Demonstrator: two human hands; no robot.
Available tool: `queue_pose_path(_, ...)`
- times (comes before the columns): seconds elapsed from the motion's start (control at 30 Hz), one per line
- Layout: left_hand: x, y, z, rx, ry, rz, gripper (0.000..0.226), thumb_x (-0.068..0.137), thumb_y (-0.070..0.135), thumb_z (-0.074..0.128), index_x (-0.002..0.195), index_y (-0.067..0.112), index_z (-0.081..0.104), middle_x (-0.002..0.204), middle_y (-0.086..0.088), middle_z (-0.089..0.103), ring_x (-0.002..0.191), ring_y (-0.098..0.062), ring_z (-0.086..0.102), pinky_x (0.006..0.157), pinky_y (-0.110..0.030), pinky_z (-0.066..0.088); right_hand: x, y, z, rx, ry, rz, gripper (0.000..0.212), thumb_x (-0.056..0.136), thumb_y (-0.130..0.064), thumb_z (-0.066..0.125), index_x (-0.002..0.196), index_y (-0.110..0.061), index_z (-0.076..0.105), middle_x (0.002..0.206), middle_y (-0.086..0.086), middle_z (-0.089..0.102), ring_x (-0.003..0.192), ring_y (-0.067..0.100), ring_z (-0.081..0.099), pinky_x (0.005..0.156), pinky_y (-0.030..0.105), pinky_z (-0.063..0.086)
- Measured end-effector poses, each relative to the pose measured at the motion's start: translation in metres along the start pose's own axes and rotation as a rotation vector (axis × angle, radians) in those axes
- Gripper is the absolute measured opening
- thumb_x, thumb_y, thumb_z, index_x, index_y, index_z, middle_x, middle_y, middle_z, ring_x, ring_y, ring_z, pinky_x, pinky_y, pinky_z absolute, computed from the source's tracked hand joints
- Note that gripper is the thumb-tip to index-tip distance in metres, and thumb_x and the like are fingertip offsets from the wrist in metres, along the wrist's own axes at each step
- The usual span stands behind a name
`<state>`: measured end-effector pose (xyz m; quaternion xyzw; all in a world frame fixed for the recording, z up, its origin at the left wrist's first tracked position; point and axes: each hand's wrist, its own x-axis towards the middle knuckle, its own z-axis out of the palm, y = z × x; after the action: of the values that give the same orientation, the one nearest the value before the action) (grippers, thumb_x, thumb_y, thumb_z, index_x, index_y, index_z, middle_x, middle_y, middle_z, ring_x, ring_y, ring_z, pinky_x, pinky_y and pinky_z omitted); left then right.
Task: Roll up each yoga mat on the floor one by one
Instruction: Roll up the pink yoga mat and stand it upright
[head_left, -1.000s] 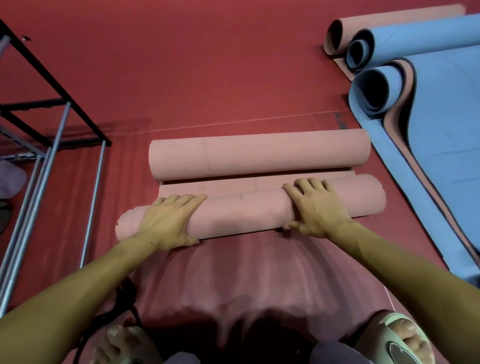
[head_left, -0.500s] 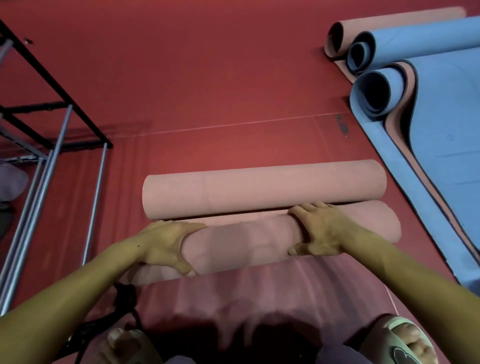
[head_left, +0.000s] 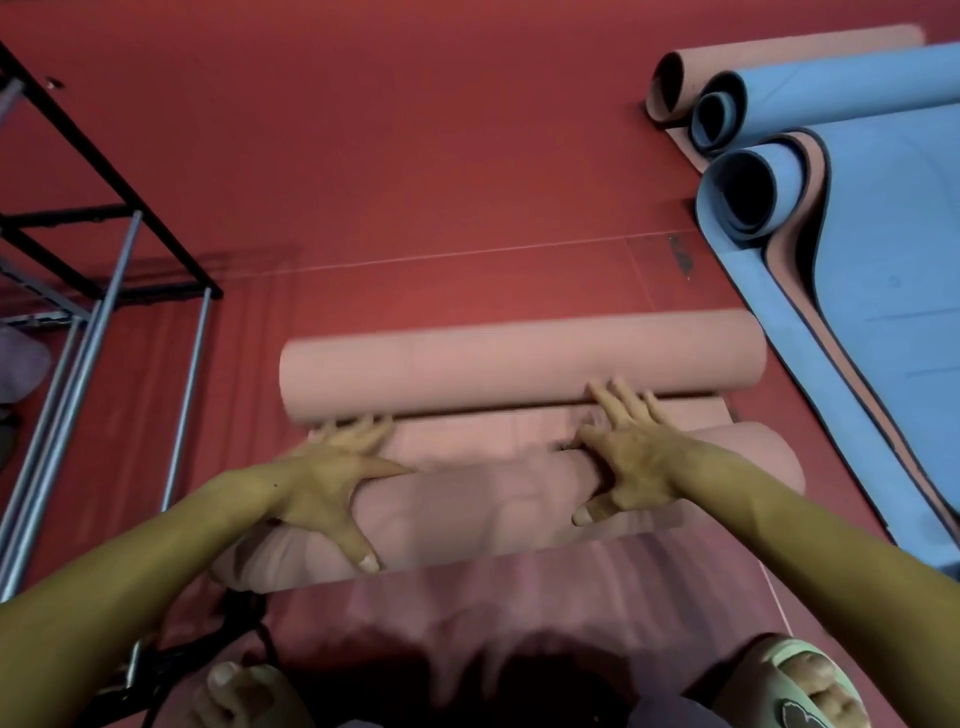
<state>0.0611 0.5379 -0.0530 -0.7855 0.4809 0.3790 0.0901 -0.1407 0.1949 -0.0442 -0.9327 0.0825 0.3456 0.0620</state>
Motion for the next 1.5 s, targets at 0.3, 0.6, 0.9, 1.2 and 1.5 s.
queue_pose_path(0.3, 0.008, -0.026, -0.018, -0.209, 0.216, -0.056, 0.107, 0.064, 0.092, 0.060, 0.158, 0.053, 0.028, 0.175, -0.005, -0.005, 0.159, -0.018, -0.016, 0.130, -0.038, 0.002, 0.027, 0.016, -0.009, 0.328, 0.214, 0.057, 0.095, 0.066, -0.095, 0.052, 0.150, -0.054, 0.042, 0.175, 0.009, -0.011, 0.161, 0.036, -0.005, 0.124, 0.066, 0.018)
queue_pose_path(0.6, 0.021, 0.013, -0.007, -0.012, 0.235, -0.068, 0.127, 0.059, 0.108, 0.043, 0.165, 0.042, 0.017, 0.173, -0.002, -0.015, 0.160, -0.022, -0.019, 0.130, -0.049, -0.001, 0.023, 0.011, -0.003, 0.335, 0.297, 0.069, 0.070, 0.089, -0.074, 0.058, 0.151, -0.043, 0.046, 0.175, 0.009, -0.010, 0.160, 0.037, 0.006, 0.124, 0.063, 0.020)
queue_pose_path(0.9, 0.022, 0.021, -0.006, 0.022, 0.322, -0.084, 0.132, 0.057, 0.105, 0.053, 0.165, 0.043, 0.009, 0.172, -0.010, -0.022, 0.159, -0.026, -0.021, 0.126, -0.045, -0.005, 0.024, 0.009, -0.002, 0.349, 0.326, 0.078, 0.068, 0.087, -0.077, 0.058, 0.146, -0.043, 0.051, 0.174, 0.011, 0.004, 0.157, 0.040, 0.016, 0.122, 0.062, 0.023)
queue_pose_path(1.2, 0.018, 0.038, -0.006, -0.050, 0.516, -0.058, 0.112, 0.063, 0.091, 0.065, 0.154, 0.037, 0.030, 0.175, -0.005, 0.004, 0.161, -0.022, 0.008, 0.124, -0.045, 0.024, 0.028, 0.009, 0.002, 0.270, 0.491, 0.068, 0.064, 0.081, -0.086, 0.040, 0.117, -0.042, 0.069, 0.110, -0.004, 0.058, 0.106, 0.030, 0.055, 0.099, 0.052, 0.047)
queue_pose_path(1.5, 0.017, 0.045, -0.005, 0.086, 0.465, -0.118, 0.127, 0.062, 0.097, 0.060, 0.164, 0.032, 0.020, 0.175, -0.009, -0.002, 0.161, -0.027, 0.006, 0.126, -0.045, 0.016, 0.012, -0.005, -0.006, 0.044, 0.356, 0.061, 0.115, 0.063, -0.105, 0.030, 0.157, -0.039, 0.040, 0.154, -0.009, 0.049, 0.138, 0.028, 0.048, 0.118, 0.058, 0.031)
